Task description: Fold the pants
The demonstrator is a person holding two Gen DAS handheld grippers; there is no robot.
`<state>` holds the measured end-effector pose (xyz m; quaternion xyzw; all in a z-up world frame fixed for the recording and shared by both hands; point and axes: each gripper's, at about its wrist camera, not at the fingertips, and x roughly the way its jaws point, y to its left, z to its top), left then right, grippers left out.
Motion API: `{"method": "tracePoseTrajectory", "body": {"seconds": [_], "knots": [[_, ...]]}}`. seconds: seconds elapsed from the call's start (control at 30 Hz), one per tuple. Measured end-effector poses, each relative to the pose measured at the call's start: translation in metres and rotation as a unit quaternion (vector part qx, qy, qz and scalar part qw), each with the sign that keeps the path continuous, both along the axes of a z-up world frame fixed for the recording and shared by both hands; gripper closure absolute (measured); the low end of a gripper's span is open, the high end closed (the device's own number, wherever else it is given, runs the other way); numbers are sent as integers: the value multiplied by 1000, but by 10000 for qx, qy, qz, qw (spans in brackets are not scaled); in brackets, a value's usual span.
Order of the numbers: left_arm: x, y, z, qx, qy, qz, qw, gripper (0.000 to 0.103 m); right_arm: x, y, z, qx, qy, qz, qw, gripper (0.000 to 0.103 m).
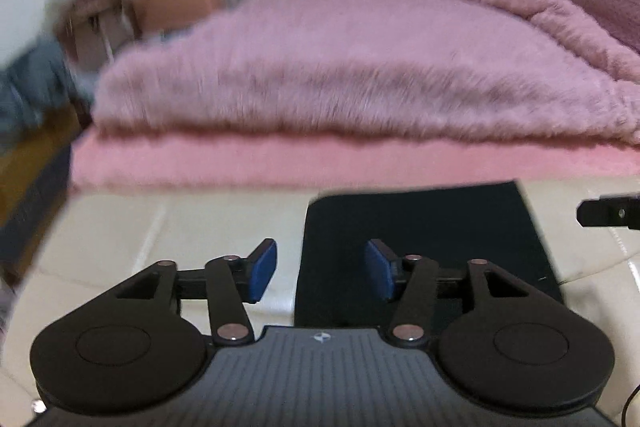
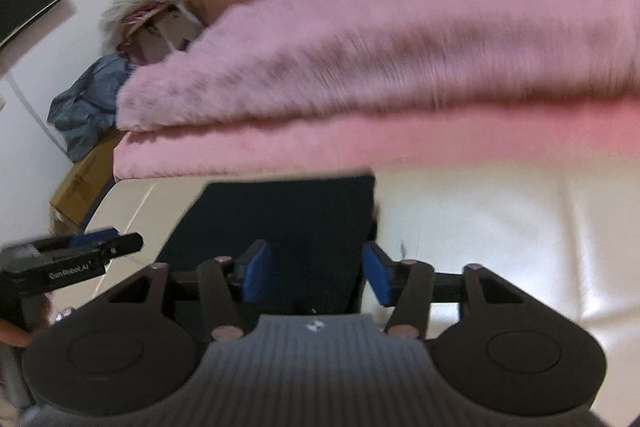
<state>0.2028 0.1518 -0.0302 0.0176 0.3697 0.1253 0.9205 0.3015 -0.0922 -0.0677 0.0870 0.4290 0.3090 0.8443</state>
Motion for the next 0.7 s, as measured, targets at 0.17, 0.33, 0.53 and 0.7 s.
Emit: {"method": "tracePoseTrajectory", "body": {"seconds": [0.17, 0.33, 0.53, 0.7], "knots": [[-37, -32, 41, 217, -691, -135, 9973, 26, -49, -9, 59, 108, -1148, 243, 9930, 25], [-72, -52, 66, 161, -1041, -179, 9943, 8, -108, -21, 94, -178, -1927, 117, 9810, 21], [-100, -80, 59, 626, -1020, -159, 9927, 8, -157, -43, 101, -239, -1829, 53, 9828, 21], [-116, -91, 47, 184, -544, -143, 9982, 8, -191, -49, 90, -589, -1635, -102, 9847, 21]]}}
